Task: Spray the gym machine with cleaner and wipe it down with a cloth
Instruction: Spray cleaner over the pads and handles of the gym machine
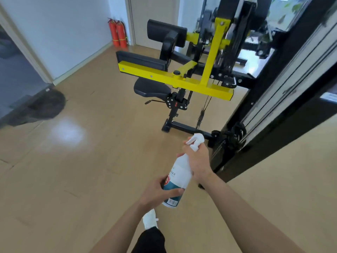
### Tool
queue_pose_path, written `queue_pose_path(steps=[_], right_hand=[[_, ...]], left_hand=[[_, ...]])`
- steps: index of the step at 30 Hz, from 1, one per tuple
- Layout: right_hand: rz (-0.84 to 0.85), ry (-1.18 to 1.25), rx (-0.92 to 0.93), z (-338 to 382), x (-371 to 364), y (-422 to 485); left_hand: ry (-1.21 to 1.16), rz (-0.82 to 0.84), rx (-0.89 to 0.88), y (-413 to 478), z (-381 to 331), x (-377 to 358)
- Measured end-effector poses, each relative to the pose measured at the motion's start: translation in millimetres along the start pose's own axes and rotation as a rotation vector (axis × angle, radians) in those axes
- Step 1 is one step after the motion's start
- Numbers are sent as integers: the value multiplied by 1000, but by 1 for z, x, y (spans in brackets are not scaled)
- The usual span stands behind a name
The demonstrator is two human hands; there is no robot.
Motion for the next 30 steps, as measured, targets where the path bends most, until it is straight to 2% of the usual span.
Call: queue_pose_path(steps=[11,16,20,24,30], right_hand=[[-54,22,79,119,-162,198],[-87,85,131,170,-211,294],[-92,59,96,193,-243,375],[-164,25,57,204,-268,427],[-186,48,46,210,-304,467]], left_hand=[[-13,-7,-13,167,-120,190],[15,-73,-78,254,-172,259],[90,-100,-74,328,-201,306],[116,-69,-26,380,-214,342],[123,81,22,426,-228,393]])
Point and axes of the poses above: each hand's wrist, its own y-axis towards the middle knuckle, its own x-axis out of the back of the hand, z = x × y, the point moved 1 cm from there along y, towards the middle knuckle, and after that the axes turned 2 degrees about y, right-handed, at the moved point
